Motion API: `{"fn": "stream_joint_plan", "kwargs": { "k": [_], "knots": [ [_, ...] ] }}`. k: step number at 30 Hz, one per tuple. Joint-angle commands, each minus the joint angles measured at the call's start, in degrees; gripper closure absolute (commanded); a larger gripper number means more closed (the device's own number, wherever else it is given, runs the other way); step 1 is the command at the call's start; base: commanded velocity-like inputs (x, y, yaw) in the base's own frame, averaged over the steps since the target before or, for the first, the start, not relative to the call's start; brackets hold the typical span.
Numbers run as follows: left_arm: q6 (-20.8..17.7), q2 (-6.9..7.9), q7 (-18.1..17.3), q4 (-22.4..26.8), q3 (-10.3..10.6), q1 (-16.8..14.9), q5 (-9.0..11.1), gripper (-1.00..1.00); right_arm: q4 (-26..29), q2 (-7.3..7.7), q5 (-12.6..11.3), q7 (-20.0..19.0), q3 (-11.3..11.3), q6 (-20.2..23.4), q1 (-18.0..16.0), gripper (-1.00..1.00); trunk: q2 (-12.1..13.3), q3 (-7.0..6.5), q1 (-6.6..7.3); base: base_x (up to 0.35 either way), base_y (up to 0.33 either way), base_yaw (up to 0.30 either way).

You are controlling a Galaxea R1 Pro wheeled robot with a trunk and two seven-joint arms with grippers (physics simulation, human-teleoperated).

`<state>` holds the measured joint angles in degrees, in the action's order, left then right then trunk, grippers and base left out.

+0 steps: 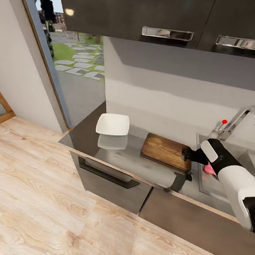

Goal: In the kitchen, take the Vidalia onion out of the sink, dice it on the chopping board with the paring knife, put the diced onion into the bowl on the countertop, then place both the paring knife and the chopping board into the sink.

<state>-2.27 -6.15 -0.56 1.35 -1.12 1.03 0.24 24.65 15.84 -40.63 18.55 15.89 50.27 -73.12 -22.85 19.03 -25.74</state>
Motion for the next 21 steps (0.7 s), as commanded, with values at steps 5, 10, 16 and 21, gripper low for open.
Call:
{"fn": "stream_joint_plan", "kwargs": {
  "k": [5, 10, 16, 21],
  "knots": [
    [-0.24, -0.01, -0.06, 0.15, -0.11, 0.03, 0.04, -1.0, 0.05, 0.07, -0.71, 0.43, 0.46, 0.18, 0.01, 1.0, -0.07, 0.14, -0.04, 0.0, 0.0, 0.0],
    [-0.24, -0.01, -0.06, 0.15, -0.11, 0.03, 0.03, -1.0, 0.05, 0.1, -0.71, 0.43, 0.46, 0.18, 0.01, 1.0, -0.07, 0.28, -0.04, 0.0, 0.0, 0.0],
    [-0.25, -0.01, -0.06, 0.15, -0.11, 0.03, 0.03, -1.0, 0.05, 0.15, -0.72, 0.42, 0.46, 0.19, 0.0, 1.0, -0.07, 0.38, -0.04, 0.0, 0.0, 0.0],
    [-0.26, -0.01, -0.06, 0.15, -0.11, 0.03, 0.03, -1.0, 0.05, 0.16, -0.72, 0.43, 0.46, 0.18, 0.0, 1.0, -0.07, 0.43, -0.04, 0.0, 0.0, 0.0]
  ]
}}
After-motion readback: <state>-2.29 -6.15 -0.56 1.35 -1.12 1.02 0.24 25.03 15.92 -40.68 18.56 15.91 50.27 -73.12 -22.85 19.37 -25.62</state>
